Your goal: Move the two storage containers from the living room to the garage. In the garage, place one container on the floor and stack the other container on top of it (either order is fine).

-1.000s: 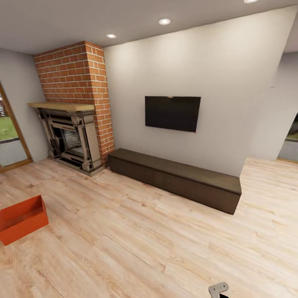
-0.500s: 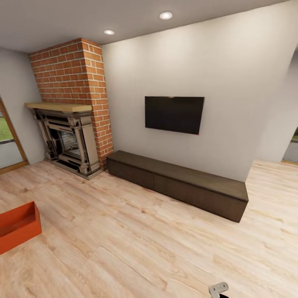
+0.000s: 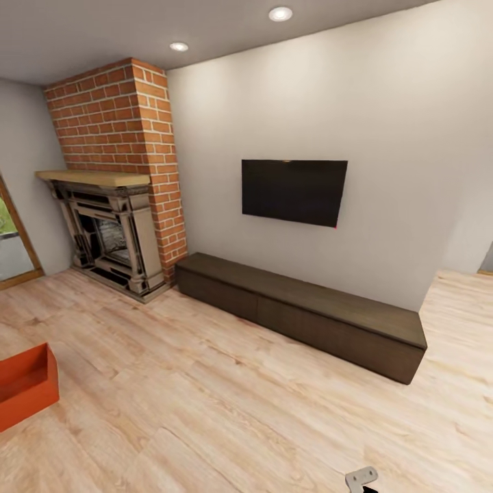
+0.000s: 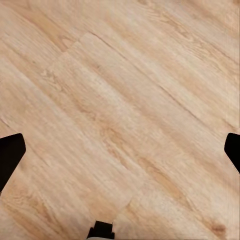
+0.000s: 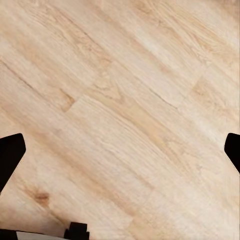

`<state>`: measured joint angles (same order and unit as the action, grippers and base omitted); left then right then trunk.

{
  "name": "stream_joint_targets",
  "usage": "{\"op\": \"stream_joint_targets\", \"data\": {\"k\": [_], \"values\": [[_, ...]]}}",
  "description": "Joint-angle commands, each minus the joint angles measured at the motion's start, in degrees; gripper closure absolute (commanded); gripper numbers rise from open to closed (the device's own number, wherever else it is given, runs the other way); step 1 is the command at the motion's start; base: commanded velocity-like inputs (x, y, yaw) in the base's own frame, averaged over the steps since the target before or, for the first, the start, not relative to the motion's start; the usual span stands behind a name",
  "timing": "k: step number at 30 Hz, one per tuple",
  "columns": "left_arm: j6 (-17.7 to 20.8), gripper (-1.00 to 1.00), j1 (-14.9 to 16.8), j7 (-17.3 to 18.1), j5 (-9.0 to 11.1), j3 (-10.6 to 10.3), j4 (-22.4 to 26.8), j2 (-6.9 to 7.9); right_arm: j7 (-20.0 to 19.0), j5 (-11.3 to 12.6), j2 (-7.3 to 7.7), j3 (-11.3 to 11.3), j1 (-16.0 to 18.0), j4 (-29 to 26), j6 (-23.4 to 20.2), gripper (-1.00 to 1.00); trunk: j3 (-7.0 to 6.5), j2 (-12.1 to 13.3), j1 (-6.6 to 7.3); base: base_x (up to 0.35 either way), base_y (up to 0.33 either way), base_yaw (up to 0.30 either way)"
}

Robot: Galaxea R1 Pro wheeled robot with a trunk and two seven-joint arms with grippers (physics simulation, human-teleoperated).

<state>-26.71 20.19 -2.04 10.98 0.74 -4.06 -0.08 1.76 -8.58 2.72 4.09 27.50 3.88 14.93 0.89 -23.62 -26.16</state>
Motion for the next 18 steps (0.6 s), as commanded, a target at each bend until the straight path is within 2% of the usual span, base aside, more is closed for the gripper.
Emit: {"op": "stream_joint_targets", "data": {"k": [1, 12, 18], "values": [[-0.4, -1.0, 0.1, -0.1, 0.0, 0.0, -0.2, -0.01, 0.2, -0.2, 0.0, 0.4, 0.1, 0.2, 0.4, -1.0, 0.09, -0.1, -0.07, 0.328, 0.0, 0.156], [-0.4, -1.0, 0.1, -0.1, 0.0, 0.0, -0.2, -0.01, 0.2, -0.2, 0.0, 0.4, 0.1, 0.2, 0.4, -1.0, 0.09, -0.1, -0.07, 0.328, 0.0, 0.244], [-0.4, -1.0, 0.1, -0.1, 0.0, 0.0, -0.2, -0.01, 0.2, -0.2, 0.0, 0.4, 0.1, 0.2, 0.4, -1.0, 0.09, -0.1, -0.07, 0.328, 0.0, 0.065]]}}
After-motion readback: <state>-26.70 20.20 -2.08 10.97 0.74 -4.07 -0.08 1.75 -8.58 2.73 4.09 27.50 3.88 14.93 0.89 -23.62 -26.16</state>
